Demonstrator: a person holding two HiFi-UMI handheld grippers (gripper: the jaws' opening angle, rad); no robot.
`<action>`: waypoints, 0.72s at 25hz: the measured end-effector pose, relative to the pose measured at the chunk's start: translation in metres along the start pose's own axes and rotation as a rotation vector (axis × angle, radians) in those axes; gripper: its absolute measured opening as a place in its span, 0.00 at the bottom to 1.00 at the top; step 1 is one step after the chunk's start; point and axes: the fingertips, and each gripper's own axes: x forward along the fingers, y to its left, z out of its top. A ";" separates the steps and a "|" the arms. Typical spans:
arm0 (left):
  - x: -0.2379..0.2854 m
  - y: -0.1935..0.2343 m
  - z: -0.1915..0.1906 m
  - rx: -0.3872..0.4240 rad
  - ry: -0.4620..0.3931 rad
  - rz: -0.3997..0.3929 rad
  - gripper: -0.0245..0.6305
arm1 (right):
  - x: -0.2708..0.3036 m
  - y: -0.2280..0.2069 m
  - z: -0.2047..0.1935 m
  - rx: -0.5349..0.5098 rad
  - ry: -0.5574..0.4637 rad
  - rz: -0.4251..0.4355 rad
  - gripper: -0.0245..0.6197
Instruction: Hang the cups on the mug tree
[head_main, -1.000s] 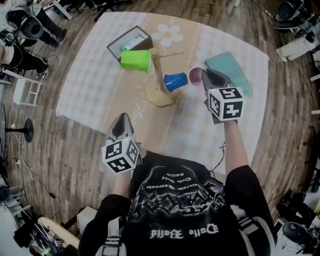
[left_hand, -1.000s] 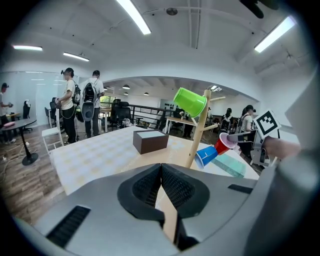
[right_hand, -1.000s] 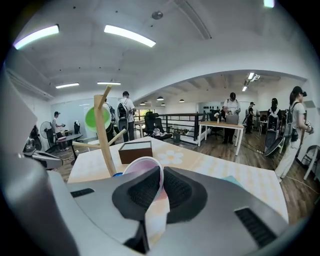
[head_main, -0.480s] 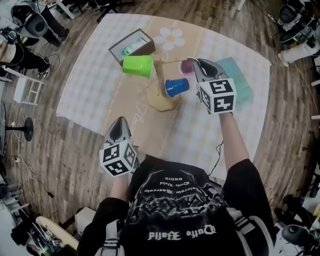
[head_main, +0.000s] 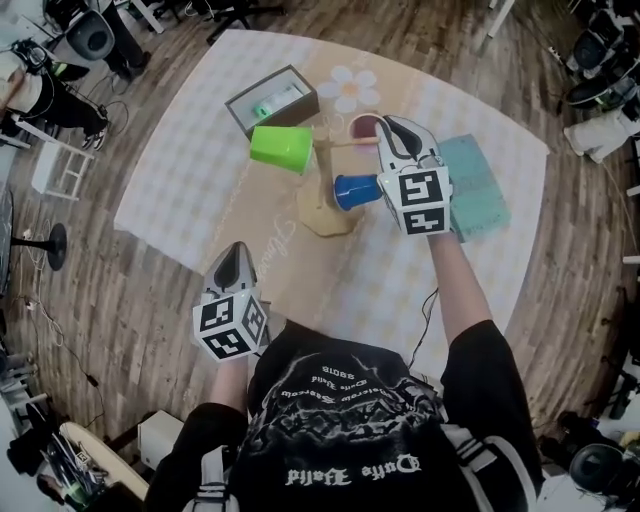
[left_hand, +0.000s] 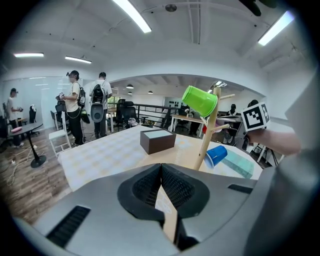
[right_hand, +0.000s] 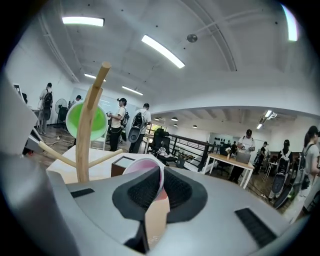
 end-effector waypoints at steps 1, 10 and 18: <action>0.000 0.002 0.001 0.001 0.001 0.006 0.07 | 0.003 0.000 0.001 -0.003 -0.009 -0.001 0.09; 0.006 0.008 -0.003 -0.009 0.022 0.034 0.07 | 0.025 0.008 0.014 -0.112 -0.068 -0.011 0.09; 0.010 0.010 -0.007 -0.011 0.033 0.044 0.07 | 0.032 0.020 0.021 -0.175 -0.105 0.016 0.09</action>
